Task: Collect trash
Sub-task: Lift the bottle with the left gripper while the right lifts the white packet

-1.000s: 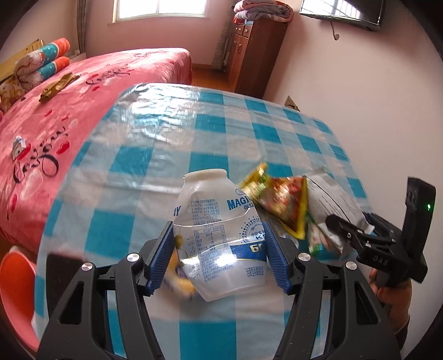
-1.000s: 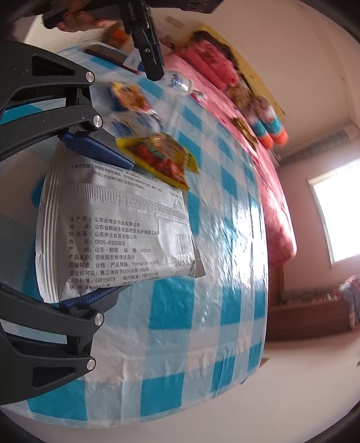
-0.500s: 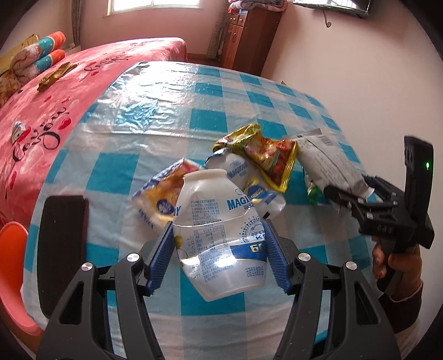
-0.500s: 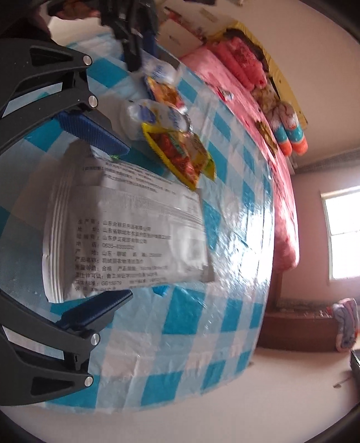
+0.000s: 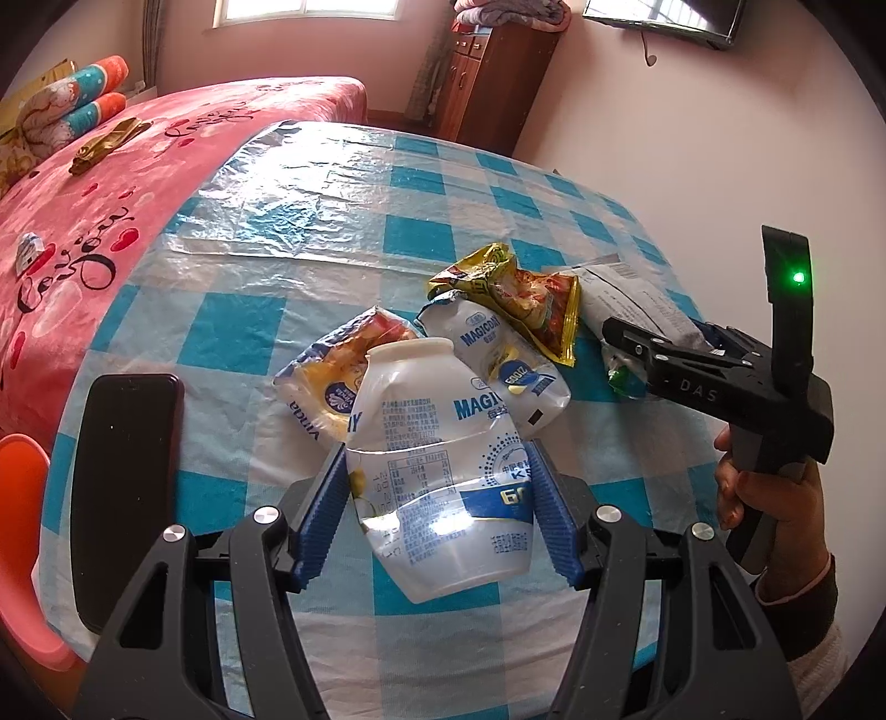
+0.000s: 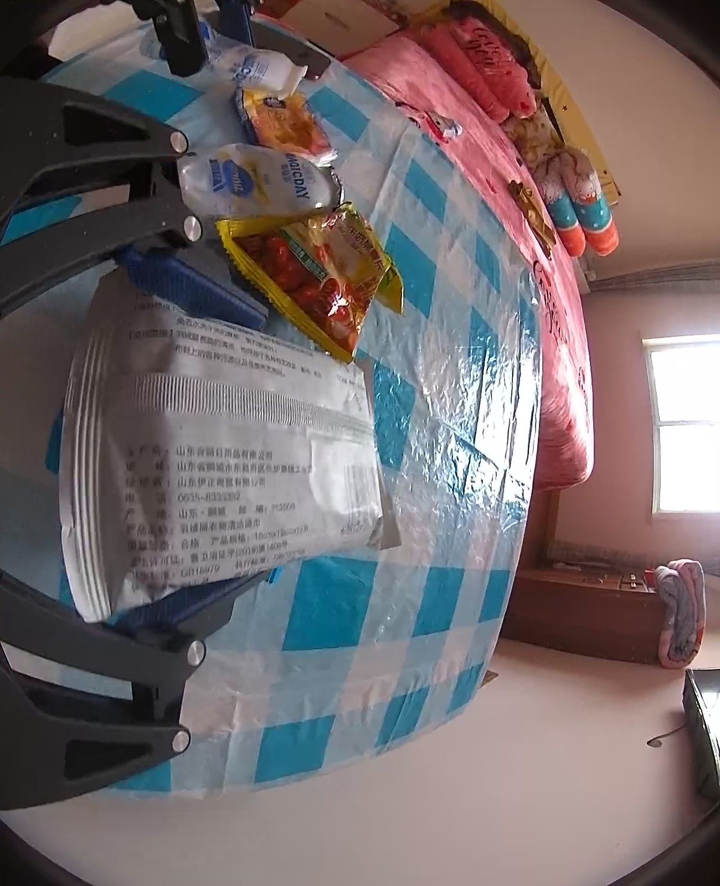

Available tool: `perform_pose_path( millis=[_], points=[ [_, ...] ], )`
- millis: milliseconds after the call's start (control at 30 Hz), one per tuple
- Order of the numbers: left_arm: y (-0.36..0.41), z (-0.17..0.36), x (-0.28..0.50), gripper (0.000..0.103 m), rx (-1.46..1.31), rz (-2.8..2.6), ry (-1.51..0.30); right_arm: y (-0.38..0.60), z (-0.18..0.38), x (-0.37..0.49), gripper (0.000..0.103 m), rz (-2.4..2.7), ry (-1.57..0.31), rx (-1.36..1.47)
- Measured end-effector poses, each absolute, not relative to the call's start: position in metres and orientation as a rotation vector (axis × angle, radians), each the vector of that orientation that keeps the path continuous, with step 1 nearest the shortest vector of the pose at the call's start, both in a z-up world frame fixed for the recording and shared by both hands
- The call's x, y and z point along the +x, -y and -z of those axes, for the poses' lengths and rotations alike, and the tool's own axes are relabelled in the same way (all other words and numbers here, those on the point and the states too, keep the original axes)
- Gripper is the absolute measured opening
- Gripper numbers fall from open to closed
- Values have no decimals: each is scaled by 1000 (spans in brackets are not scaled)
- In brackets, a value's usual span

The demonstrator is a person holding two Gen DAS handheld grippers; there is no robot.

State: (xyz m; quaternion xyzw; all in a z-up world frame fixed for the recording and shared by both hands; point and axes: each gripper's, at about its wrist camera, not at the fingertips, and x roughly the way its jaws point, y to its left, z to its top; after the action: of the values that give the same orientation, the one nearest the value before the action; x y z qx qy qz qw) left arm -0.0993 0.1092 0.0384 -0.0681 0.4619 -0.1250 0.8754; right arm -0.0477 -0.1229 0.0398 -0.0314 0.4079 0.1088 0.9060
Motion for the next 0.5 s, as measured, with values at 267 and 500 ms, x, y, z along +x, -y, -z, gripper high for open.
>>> perform_pose_path(
  millis=[267,500],
  points=[
    [-118,-38,-102,64,-173,286,-957,122,-49,-62,66,-205,-819,-78],
    [-123,-38,-108,64,-194,312,-946,115,-55,-79,58,-202,-813,-105]
  ],
)
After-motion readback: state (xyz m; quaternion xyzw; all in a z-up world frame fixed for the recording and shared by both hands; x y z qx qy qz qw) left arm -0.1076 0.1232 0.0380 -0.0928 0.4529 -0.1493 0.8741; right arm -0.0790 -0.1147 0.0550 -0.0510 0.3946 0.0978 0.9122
